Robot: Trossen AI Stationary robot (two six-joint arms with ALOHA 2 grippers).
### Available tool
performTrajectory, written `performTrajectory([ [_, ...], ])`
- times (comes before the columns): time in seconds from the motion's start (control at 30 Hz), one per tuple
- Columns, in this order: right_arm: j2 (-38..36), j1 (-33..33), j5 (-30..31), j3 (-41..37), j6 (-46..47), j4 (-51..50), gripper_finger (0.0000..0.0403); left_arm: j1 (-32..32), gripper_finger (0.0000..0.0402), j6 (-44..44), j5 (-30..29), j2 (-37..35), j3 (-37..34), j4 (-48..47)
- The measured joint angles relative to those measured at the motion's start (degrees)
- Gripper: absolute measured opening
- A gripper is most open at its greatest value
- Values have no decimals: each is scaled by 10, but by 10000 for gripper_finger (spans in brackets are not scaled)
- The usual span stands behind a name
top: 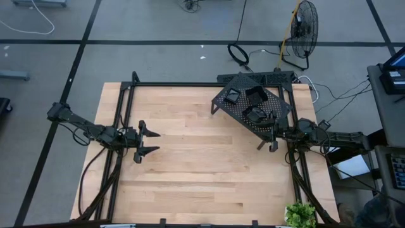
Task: Pick & Place Mini shaped plates
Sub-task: Return to Home Position
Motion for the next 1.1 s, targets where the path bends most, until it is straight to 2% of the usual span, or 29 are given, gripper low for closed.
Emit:
performTrajectory([
  [0.43, 0, 0, 0, 0, 0, 0, 144, 0, 248, 0, 0, 0, 0, 0],
  [0.83, 0, 0, 0, 0, 0, 0, 146, 0, 270, 0, 0, 0, 0, 0],
  [1.1, 0, 0, 0, 0, 0, 0, 145, 0, 260, 0, 0, 0, 0, 0],
])
